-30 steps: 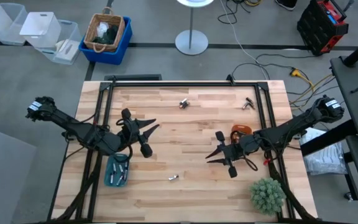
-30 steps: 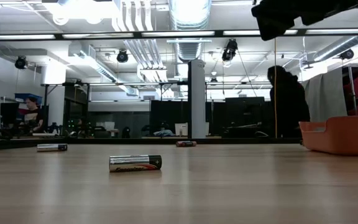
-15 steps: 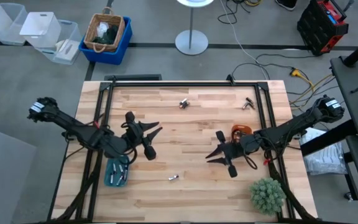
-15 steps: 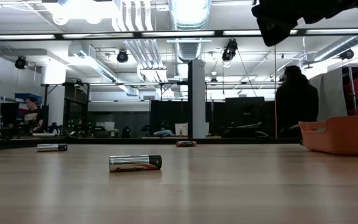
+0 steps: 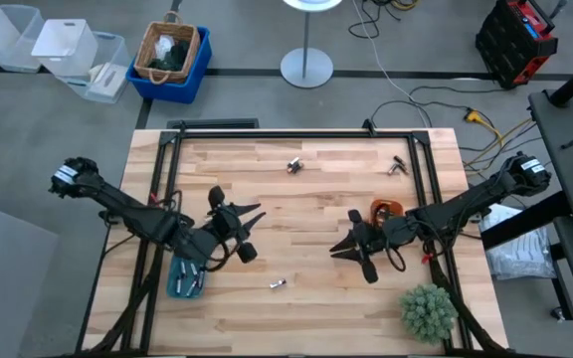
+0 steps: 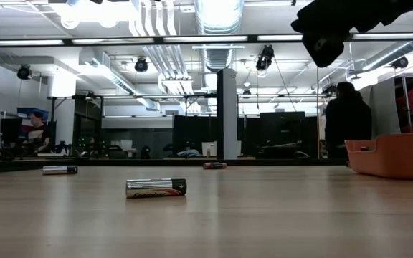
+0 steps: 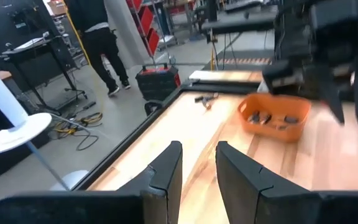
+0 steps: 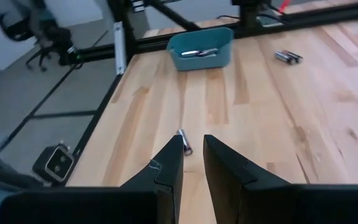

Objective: Sort batteries
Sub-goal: Put the silver battery into the blue bin, then put the black battery into the orange bin

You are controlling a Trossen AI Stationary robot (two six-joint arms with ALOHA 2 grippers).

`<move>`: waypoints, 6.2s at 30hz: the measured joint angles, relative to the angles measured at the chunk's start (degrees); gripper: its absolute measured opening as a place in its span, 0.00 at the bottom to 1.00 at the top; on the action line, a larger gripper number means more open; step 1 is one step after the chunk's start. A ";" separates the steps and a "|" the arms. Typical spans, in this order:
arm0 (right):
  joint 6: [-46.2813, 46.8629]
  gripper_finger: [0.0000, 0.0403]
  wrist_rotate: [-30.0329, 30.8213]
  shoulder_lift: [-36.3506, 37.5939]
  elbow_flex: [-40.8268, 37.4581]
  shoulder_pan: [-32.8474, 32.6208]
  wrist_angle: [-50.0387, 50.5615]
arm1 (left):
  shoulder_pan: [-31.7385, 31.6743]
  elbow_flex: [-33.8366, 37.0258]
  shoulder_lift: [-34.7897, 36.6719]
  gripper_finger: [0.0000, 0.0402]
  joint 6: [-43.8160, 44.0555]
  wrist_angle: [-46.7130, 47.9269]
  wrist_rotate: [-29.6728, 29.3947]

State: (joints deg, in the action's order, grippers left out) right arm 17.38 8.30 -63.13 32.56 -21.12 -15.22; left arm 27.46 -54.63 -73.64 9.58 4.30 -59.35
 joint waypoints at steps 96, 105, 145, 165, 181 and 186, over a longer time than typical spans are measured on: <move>2.98 0.26 17.85 -12.28 33.99 0.15 55.87 | 4.99 -6.61 -38.27 0.52 32.37 4.06 36.42; 3.01 0.23 17.85 -12.28 33.97 0.15 55.71 | 4.92 -6.48 -38.27 0.31 32.52 4.52 36.41; 3.16 0.22 17.87 -12.28 33.97 0.15 55.57 | 12.07 -6.36 -19.45 0.07 45.01 29.86 36.21; 3.03 0.20 18.96 -12.28 33.97 0.15 54.77 | 20.78 -10.76 -14.21 0.07 87.99 75.97 55.17; 2.37 0.26 18.96 -12.28 33.97 0.15 54.77 | 21.24 -9.29 -14.23 0.23 88.92 74.57 55.89; 2.38 0.25 18.96 -12.28 33.97 0.15 54.76 | 21.22 -9.29 -14.23 0.36 89.09 74.57 55.87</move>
State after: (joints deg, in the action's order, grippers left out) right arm 19.75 27.27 -75.42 66.52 -20.97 39.53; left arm 48.69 -63.92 -87.88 98.67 78.87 -3.49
